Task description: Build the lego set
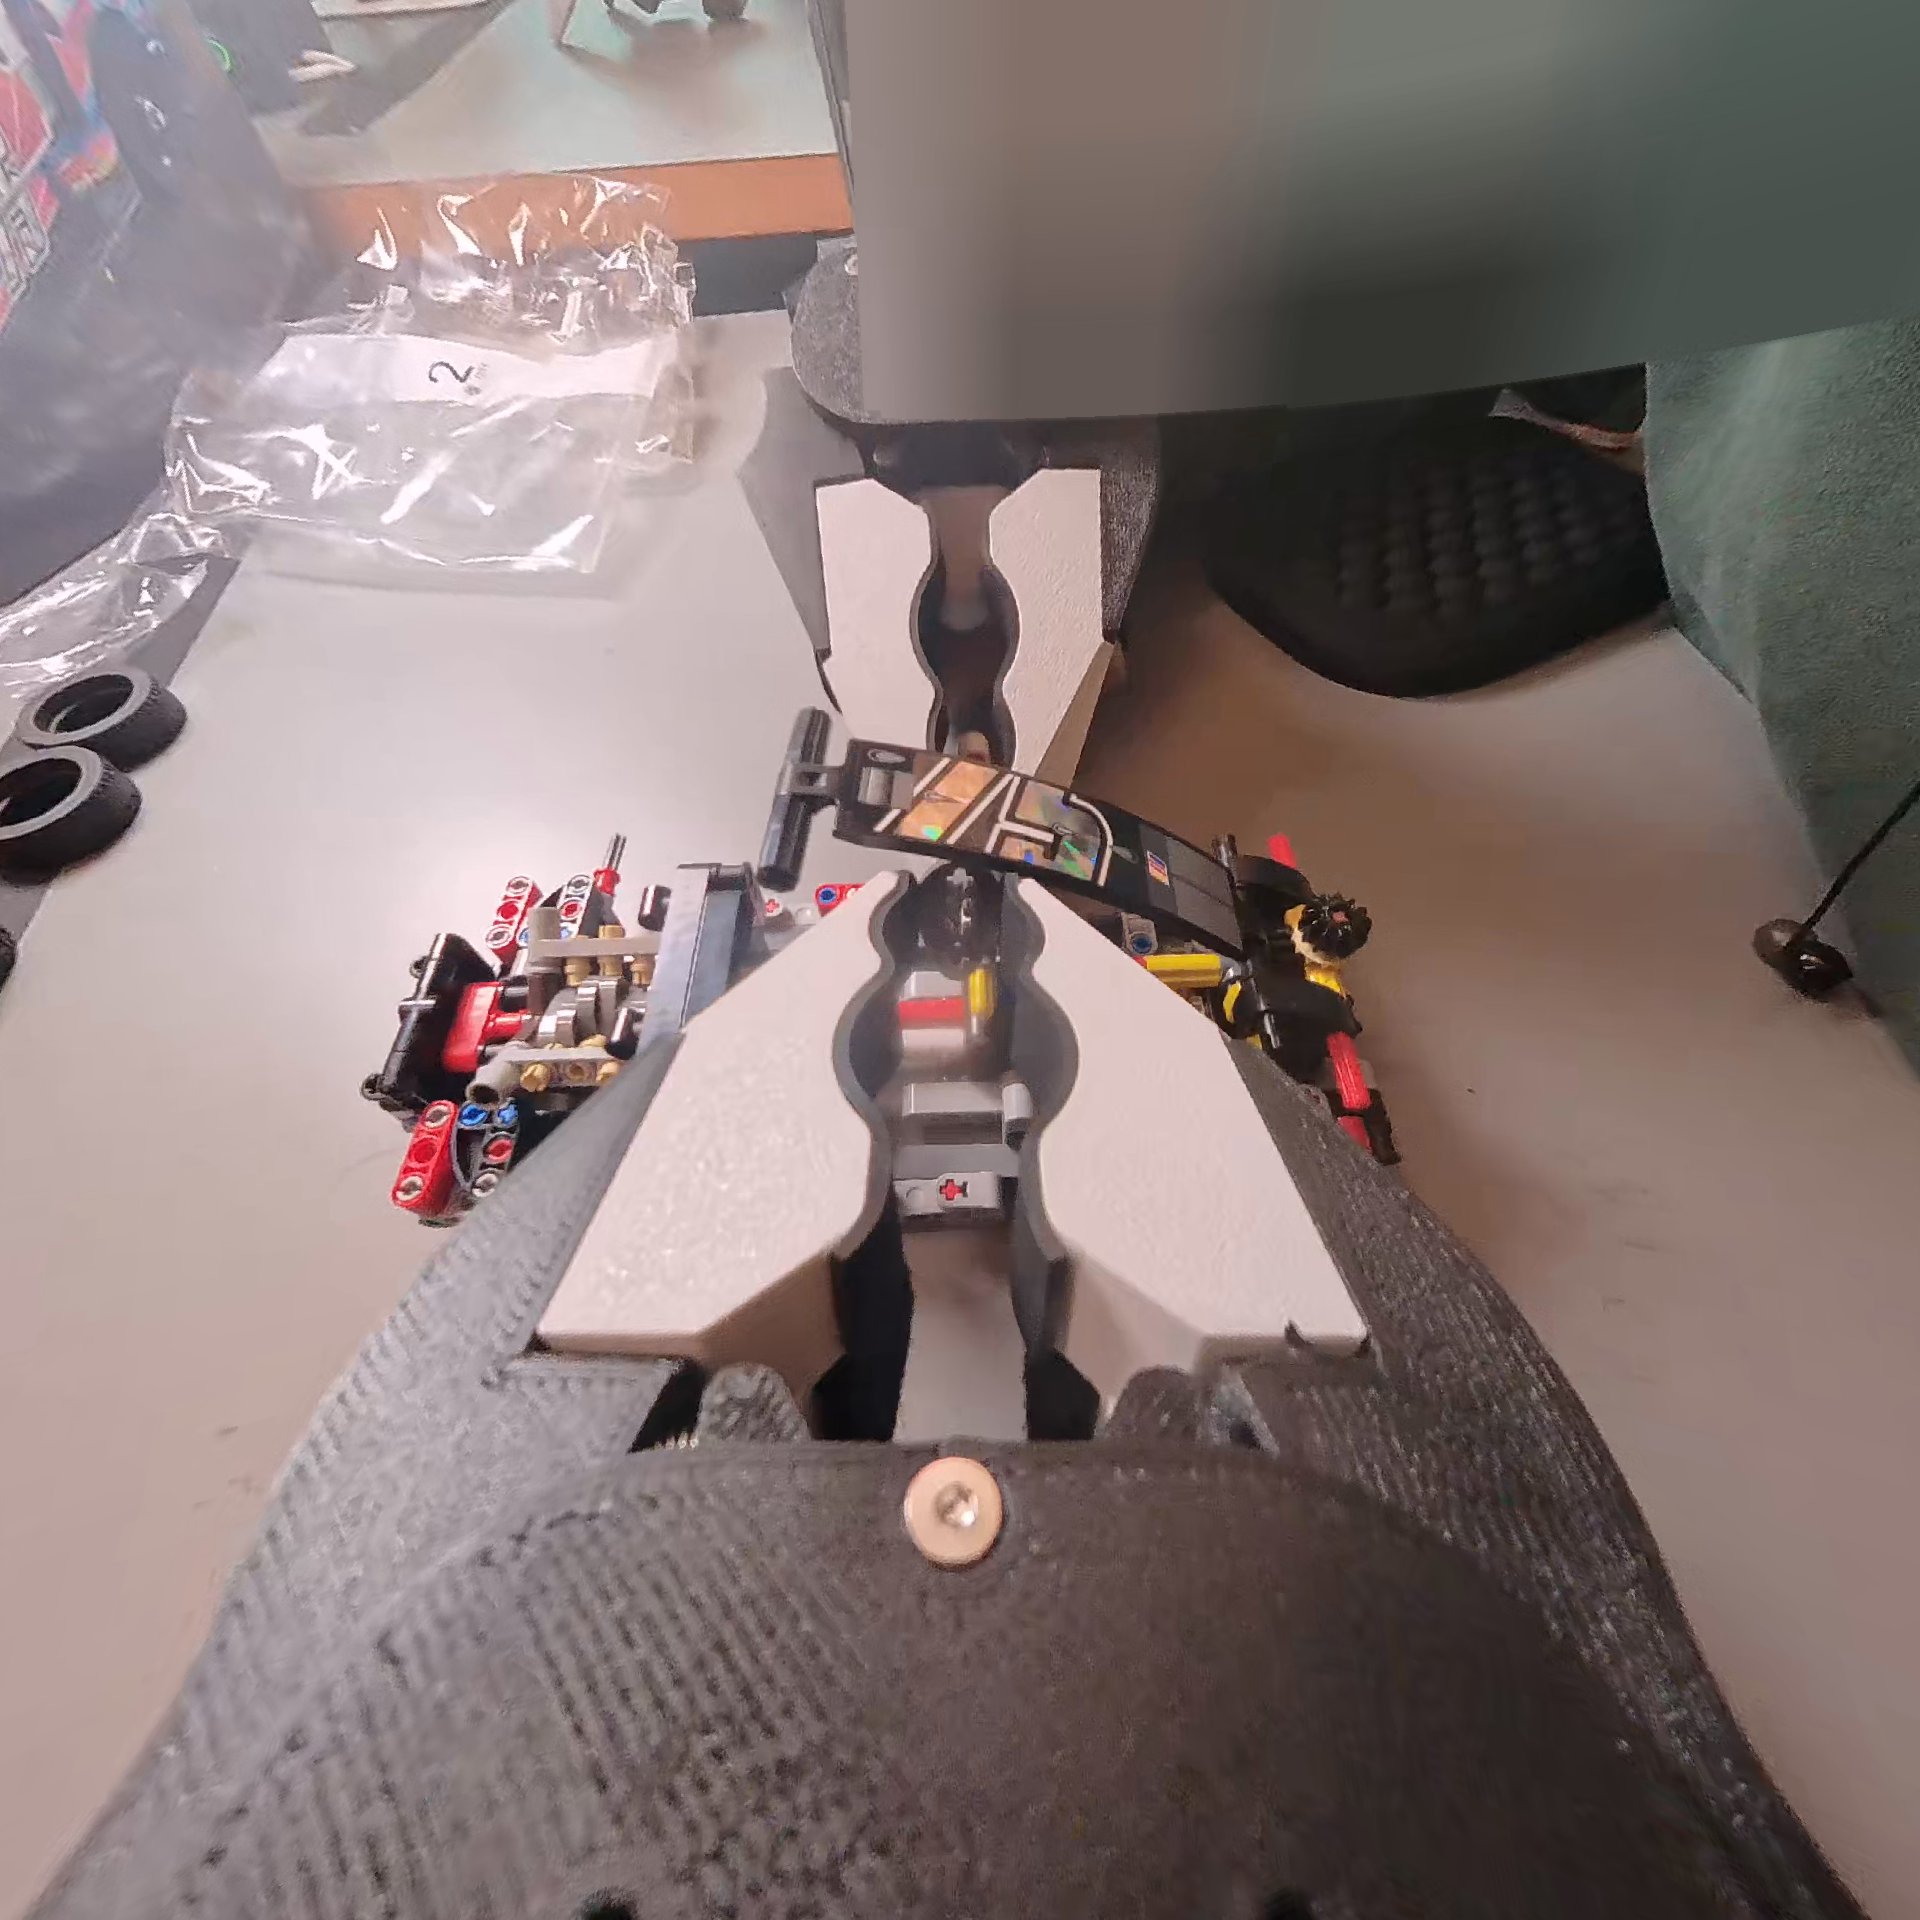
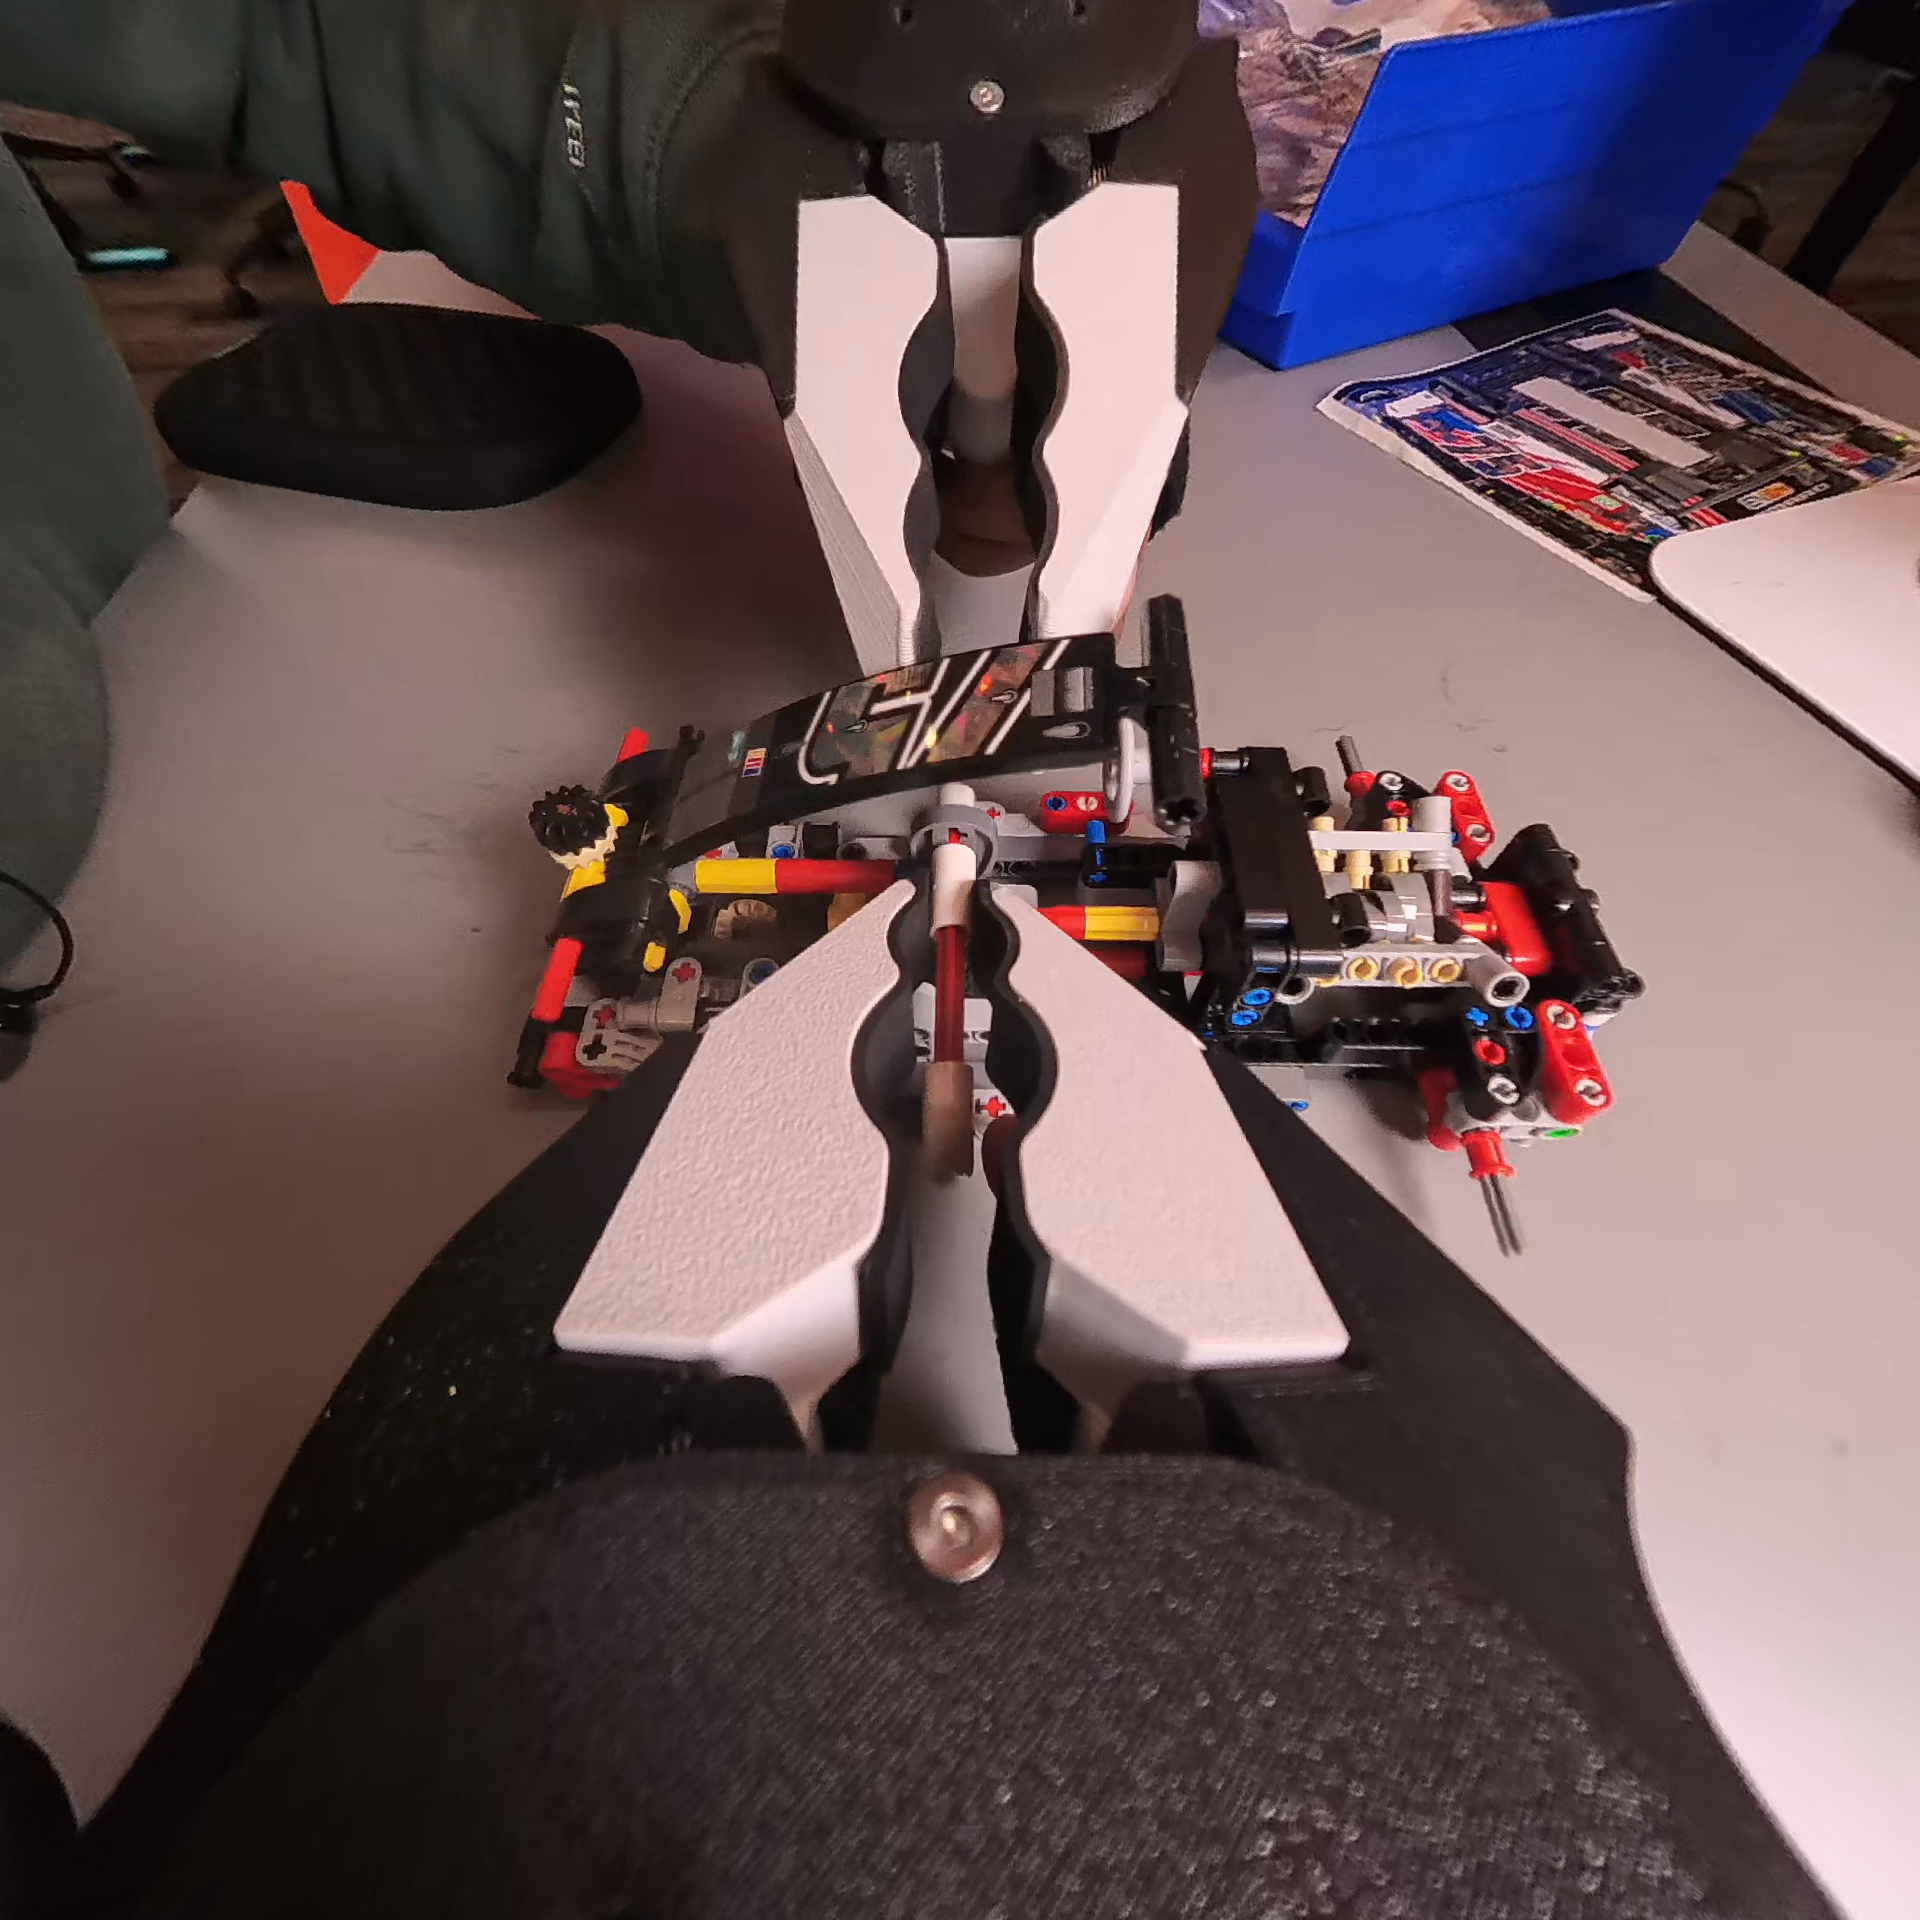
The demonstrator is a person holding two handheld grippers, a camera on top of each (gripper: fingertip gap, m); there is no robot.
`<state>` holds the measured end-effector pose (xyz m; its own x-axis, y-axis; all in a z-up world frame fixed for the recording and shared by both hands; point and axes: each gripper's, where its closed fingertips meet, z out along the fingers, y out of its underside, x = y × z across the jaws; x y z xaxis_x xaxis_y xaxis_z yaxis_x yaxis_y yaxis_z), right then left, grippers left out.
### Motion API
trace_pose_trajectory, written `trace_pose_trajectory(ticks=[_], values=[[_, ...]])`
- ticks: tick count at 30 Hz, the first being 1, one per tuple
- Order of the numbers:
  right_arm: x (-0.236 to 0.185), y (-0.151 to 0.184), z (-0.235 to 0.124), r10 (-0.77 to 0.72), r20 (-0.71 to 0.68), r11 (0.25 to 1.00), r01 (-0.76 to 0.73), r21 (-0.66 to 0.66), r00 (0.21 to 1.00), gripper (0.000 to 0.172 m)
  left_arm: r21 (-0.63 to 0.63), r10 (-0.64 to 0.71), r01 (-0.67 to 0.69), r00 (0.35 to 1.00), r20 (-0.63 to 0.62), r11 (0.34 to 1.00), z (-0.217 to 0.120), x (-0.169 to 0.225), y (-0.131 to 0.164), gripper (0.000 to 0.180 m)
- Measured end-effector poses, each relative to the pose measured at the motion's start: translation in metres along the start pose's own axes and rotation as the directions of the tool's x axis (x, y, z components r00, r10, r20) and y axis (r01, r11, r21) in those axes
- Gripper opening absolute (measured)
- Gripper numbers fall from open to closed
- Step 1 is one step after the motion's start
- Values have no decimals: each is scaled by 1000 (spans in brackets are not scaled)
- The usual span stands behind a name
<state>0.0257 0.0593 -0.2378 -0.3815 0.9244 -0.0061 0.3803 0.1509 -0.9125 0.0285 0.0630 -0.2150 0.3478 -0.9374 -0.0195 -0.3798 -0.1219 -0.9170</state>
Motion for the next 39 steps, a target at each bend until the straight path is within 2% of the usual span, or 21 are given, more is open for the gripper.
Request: trace_pose_trajectory(ticks=[7, 12, 15, 17, 19, 20, 23, 30, 34, 39], values=[[0, 0, 0, -20, -11, 1000, 20, 0, 1000, 5, 62, -36, 35, 999, 14, 997, -3, 3, -7, 13], [1, 0, 0, -32, -20, 999, 32, -2, 999, 4, 135, -1, 16, 994, -114, 991, -5, 31, -32, 13], [1, 0, 0, -40, -29, 999, 39, -5, 999, 4, 100, 35, -17, 983, -181, 995, -4, 54, -32, 13], [0, 0, 0, -44, -30, 999, 44, -9, 999, 4, 119, 37, -19, 988, -152, 993, -9, 56, -34, 12], [0, 0, 0, -50, -33, 999, 50, -12, 998, 4, 150, 8, -2, 999, -36, 989, -18, 36, -35, 12], [0, 0, 0, -51, -33, 999, 51, -13, 998, 4, 140, -6, 3, 1000, 20, 990, -22, 24, -30, 13], [0, 0, 1, -51, -33, 999, 51, -11, 998, 4, 82, -37, 31, 996, 76, 996, -20, 6, -5, 13], [0, 5, -4, -80, -36, 996, 78, -53, 996, 4, 87, -48, 42, 996, 73, 995, -7, 4, 5, 13], [0, 11, -15, -108, -45, 988, 102, -114, 993, 11, 92, -66, 58, 994, 89, 994, -9, 3, 6, 13], [5, 9, -35, -121, -107, 987, 108, -119, 987, 14, 74, -72, 64, 991, 111, 995, -12, 4, 12, 13]])
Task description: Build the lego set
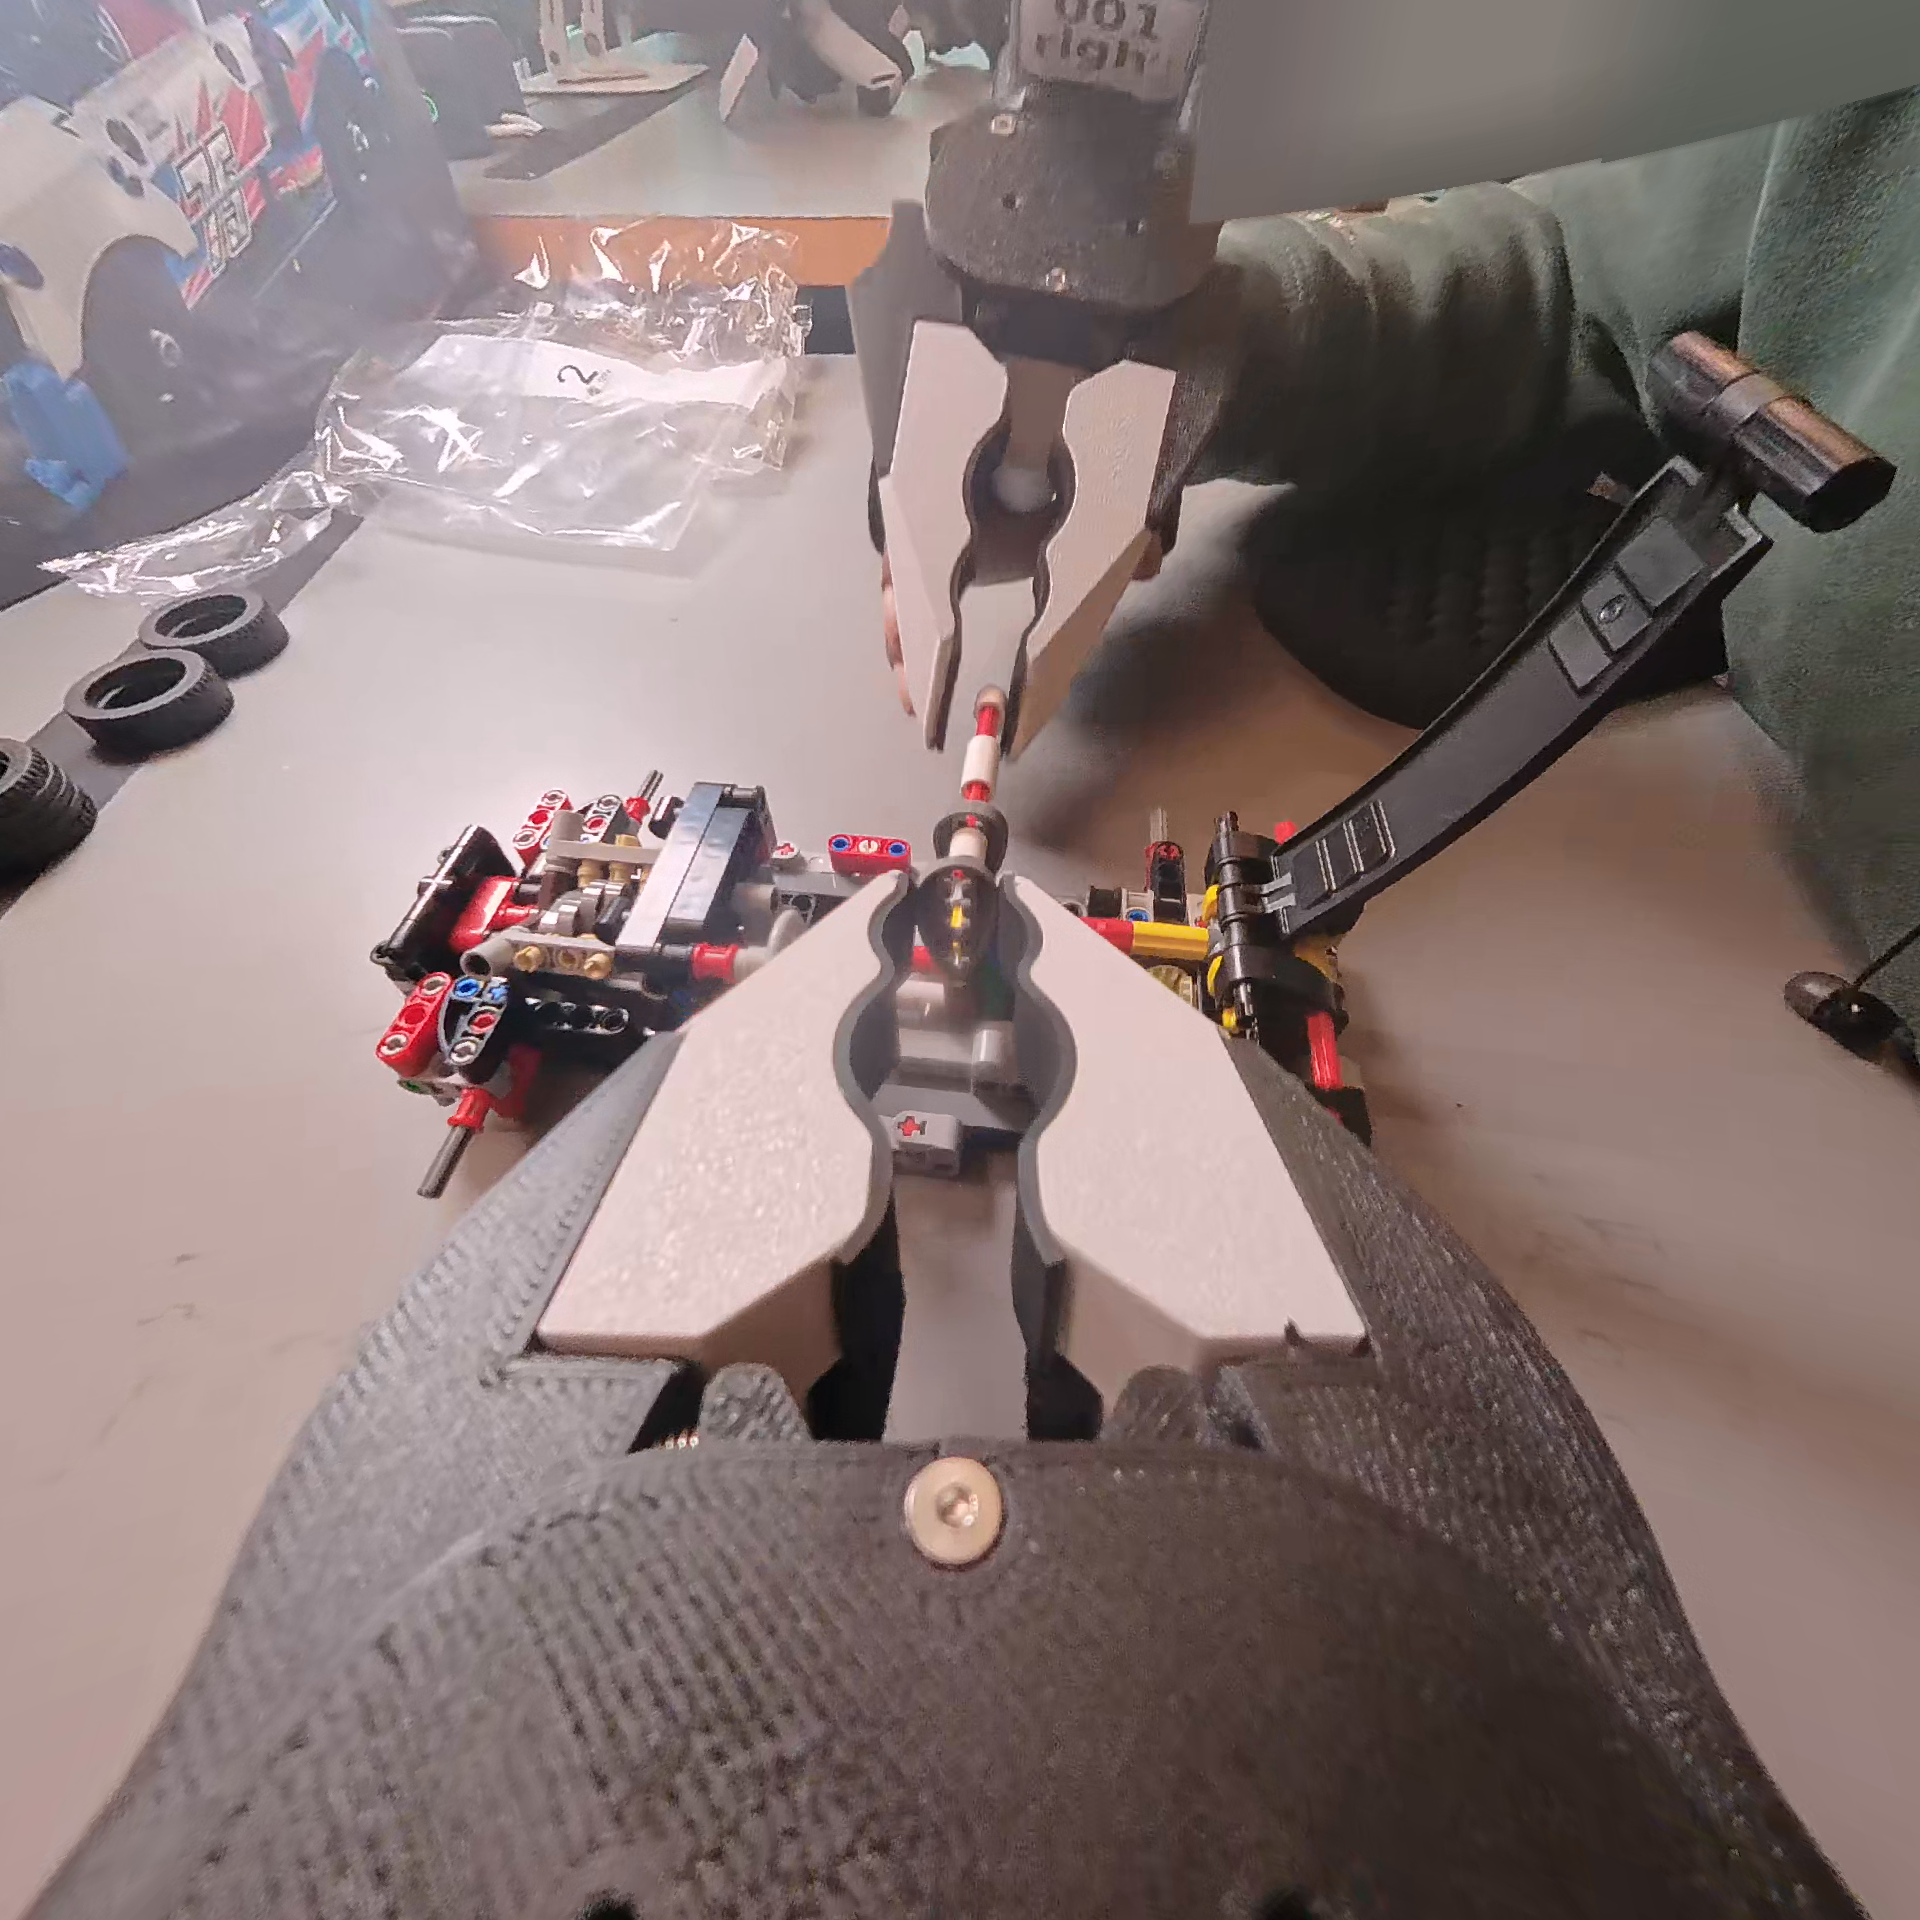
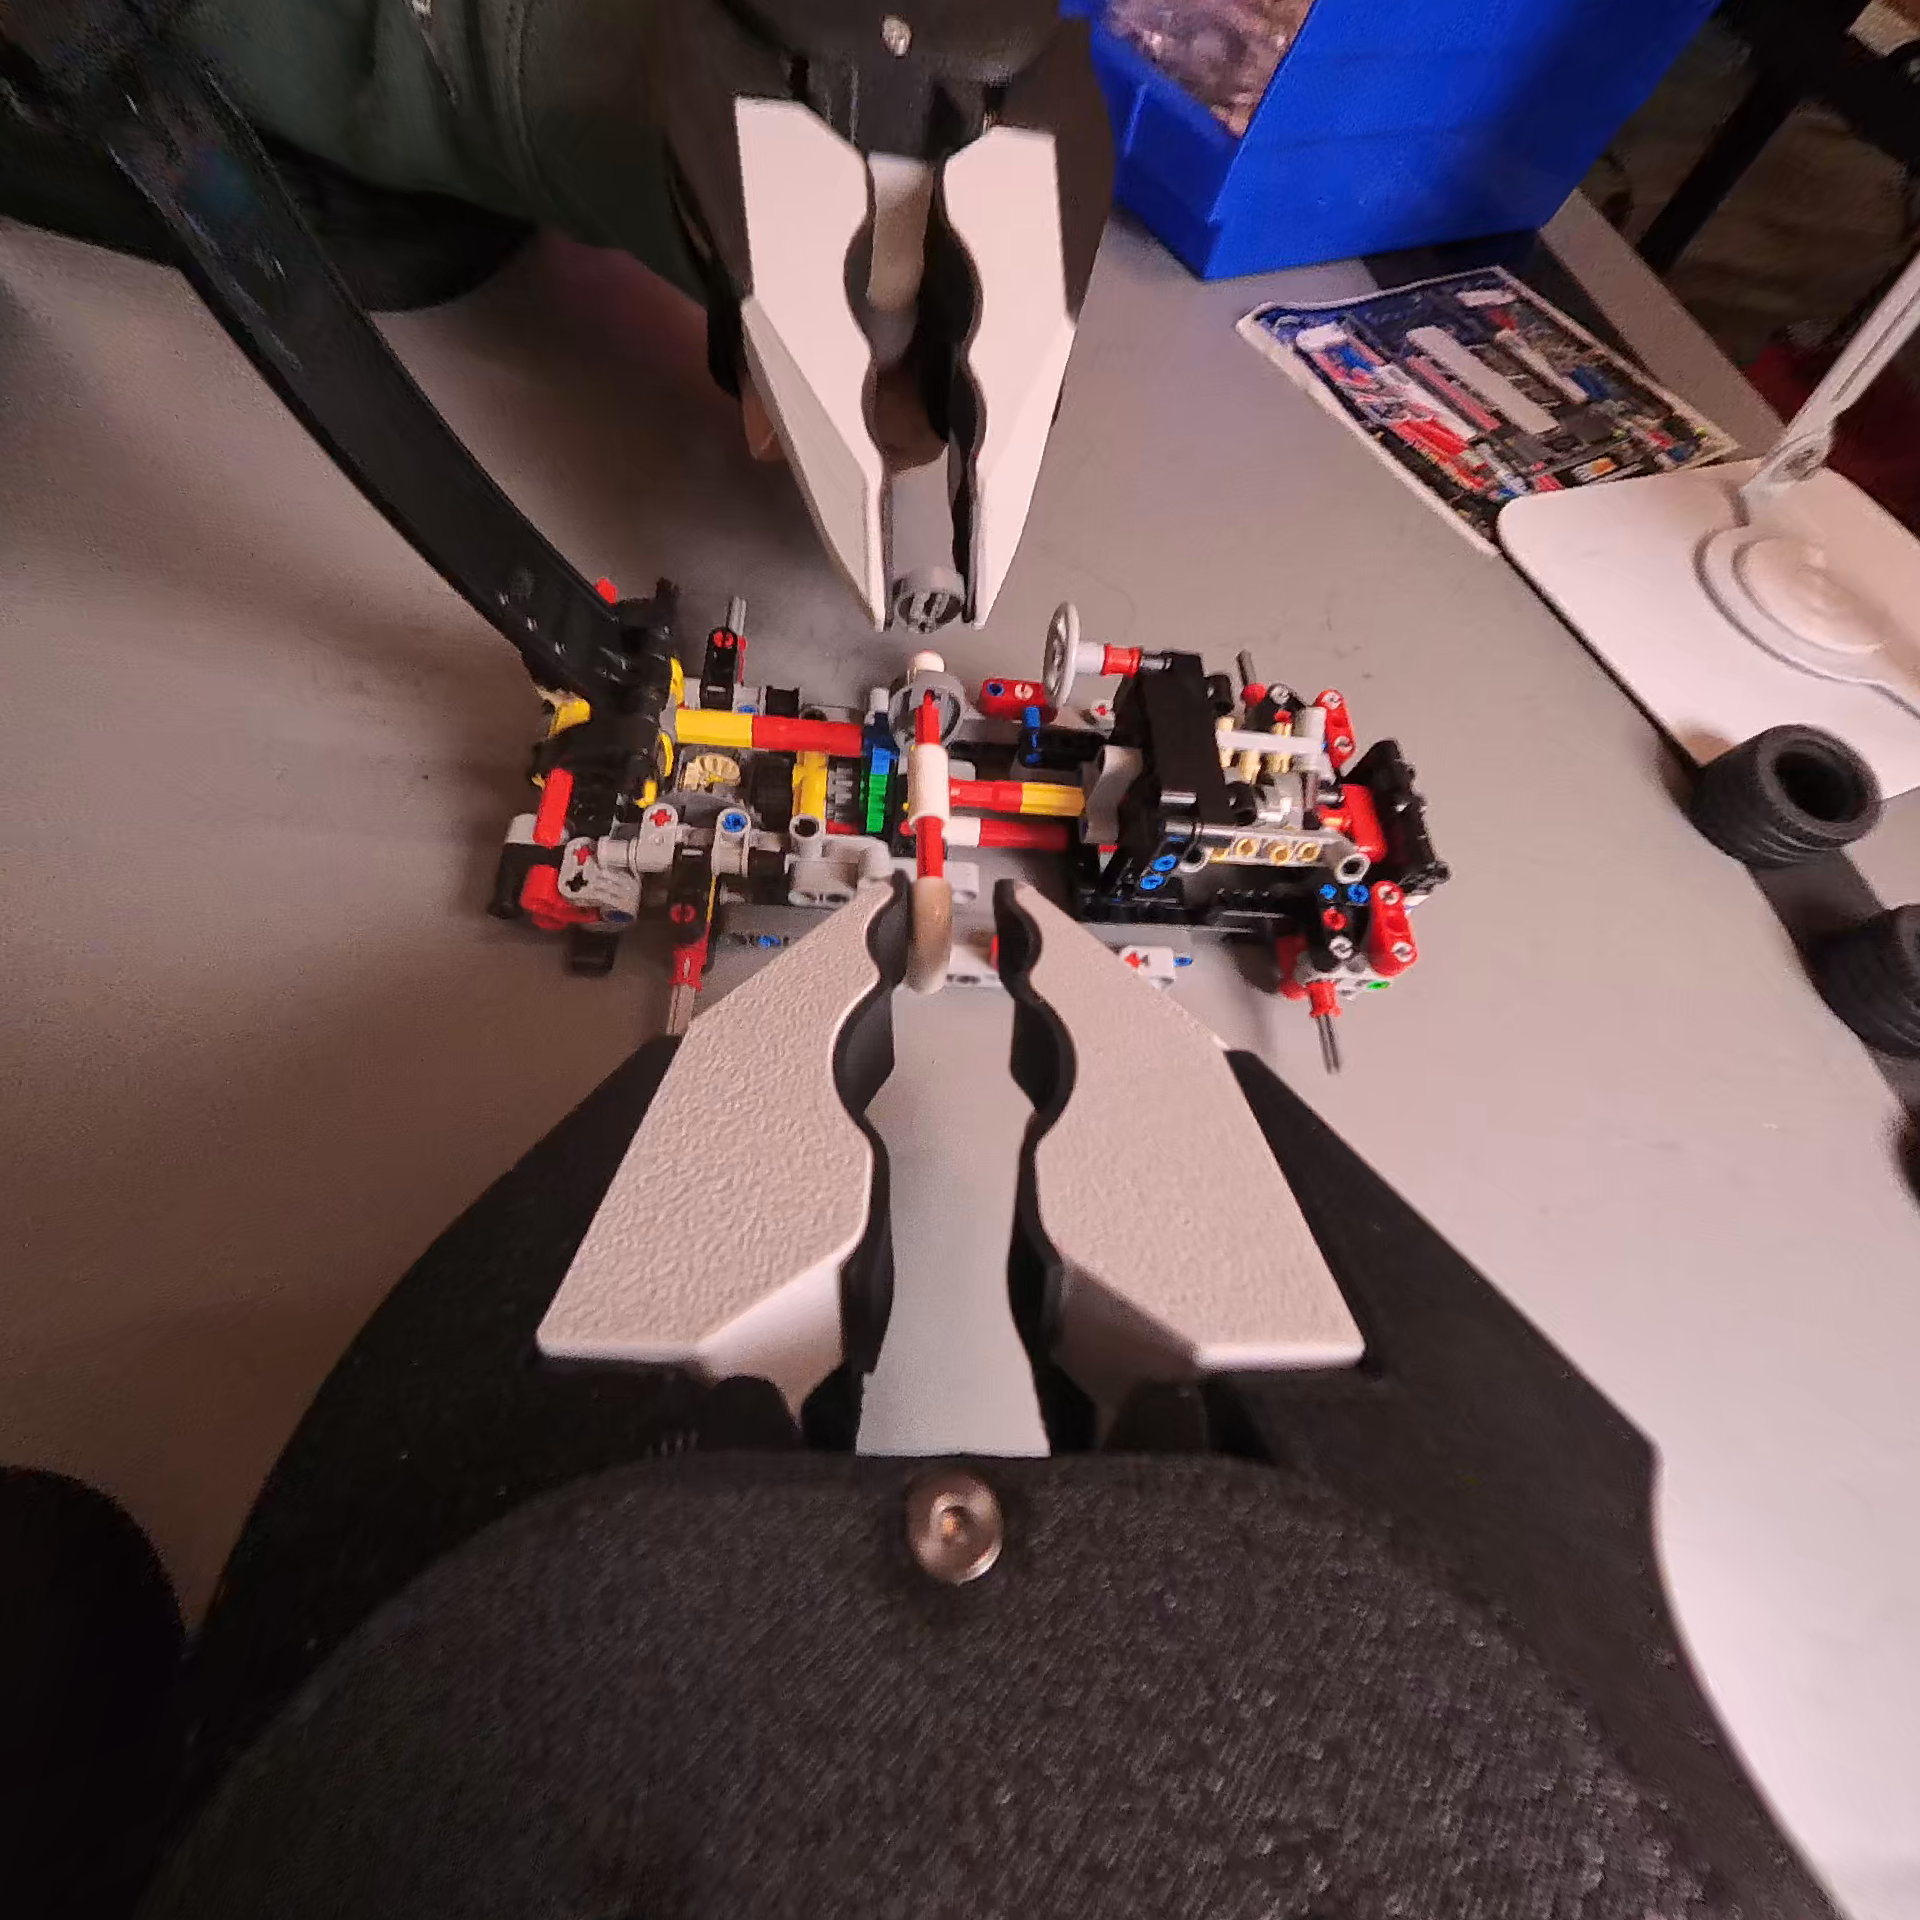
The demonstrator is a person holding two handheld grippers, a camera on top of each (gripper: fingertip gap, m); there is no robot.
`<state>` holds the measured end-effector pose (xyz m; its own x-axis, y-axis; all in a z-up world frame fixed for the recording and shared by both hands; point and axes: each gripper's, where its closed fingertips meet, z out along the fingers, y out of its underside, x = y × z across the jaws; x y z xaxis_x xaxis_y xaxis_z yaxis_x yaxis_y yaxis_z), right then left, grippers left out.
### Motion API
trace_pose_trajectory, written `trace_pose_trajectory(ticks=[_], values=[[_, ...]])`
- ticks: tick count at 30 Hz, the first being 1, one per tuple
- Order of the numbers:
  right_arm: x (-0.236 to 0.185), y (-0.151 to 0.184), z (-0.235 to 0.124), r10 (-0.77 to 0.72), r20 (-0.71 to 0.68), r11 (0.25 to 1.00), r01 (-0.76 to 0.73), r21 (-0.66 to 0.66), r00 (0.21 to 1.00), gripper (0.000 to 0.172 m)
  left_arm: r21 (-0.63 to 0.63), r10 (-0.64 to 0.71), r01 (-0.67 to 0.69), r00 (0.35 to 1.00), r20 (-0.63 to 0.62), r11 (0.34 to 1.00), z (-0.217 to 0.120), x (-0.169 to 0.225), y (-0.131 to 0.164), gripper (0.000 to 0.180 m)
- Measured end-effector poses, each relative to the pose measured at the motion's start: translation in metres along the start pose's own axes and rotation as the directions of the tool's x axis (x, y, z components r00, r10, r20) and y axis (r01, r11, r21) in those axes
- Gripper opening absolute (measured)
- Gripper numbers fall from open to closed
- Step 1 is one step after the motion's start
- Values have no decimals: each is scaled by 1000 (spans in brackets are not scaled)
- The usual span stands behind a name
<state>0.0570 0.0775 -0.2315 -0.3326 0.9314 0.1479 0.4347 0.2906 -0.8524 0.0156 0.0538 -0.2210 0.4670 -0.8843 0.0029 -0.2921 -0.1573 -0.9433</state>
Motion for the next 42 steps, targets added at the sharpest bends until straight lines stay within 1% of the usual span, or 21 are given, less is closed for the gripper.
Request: trace_pose_trajectory(ticks=[3, 5, 7, 8, 11, 15, 17, 19, 22, 24, 27, 29, 37, 42], values=[[-1, -19, 9, -16, 11, 999, 15, 29, 1000, 16, 3, -8, 8, 1000, 4, 1000, 2, 0, 2, 13], [-4, -20, 21, -49, 24, 999, 49, -15, 999, 16, 5, -5, 5, 1000, 6, 1000, 4, 1, 1, 13], [-4, -14, 24, -59, 32, 996, 61, -70, 998, 8, 10, 3, -3, 1000, 10, 1000, 4, 2, -2, 13], [-5, -12, 22, -49, 41, 996, 52, -76, 998, 5, 12, 7, -7, 1000, 13, 1000, 3, 2, -3, 13], [-4, -8, 8, -51, 21, 993, 53, -108, 998, 5, 24, 3, -4, 1000, 15, 1000, 0, 1, -2, 13], [-2, 2, -11, -71, 6, 975, 71, -211, 997, 11, 39, -3, 3, 1000, 8, 999, 0, 2, -1, 13], [1, -13, -12, -73, -5, 982, 71, -177, 997, 11, 46, -3, 3, 1000, 3, 999, 0, 3, -1, 13], [0, -26, -3, -68, 7, 986, 68, -155, 998, 10, 48, -4, 3, 1000, 13, 999, 2, 2, 0, 13], [-2, -17, 17, -88, 43, 971, 95, -219, 995, 9, 56, -8, 7, 1000, 17, 998, 3, 1, 0, 13], [-7, -17, 21, -54, 74, 977, 68, -202, 996, 6, 51, -3, 2, 1000, 19, 999, 4, 0, 1, 13], [-6, -16, 23, -54, 70, 977, 67, -200, 996, 2, 70, -6, 6, 1000, 2, 998, 5, 1, -3, 13], [-6, -15, 24, -53, 67, 978, 66, -197, 996, 2, 53, 1, 0, 1000, -9, 999, 7, 1, -1, 13], [-6, -17, 28, -37, 52, 993, 42, -113, 998, 1, 69, 43, -40, 998, -48, 997, 8, 3, -4, 14], [-5, -18, 28, -11, 43, 997, 14, -78, 999, 1, 41, -5, 7, 999, -47, 999, 0, -4, 2, 14]])
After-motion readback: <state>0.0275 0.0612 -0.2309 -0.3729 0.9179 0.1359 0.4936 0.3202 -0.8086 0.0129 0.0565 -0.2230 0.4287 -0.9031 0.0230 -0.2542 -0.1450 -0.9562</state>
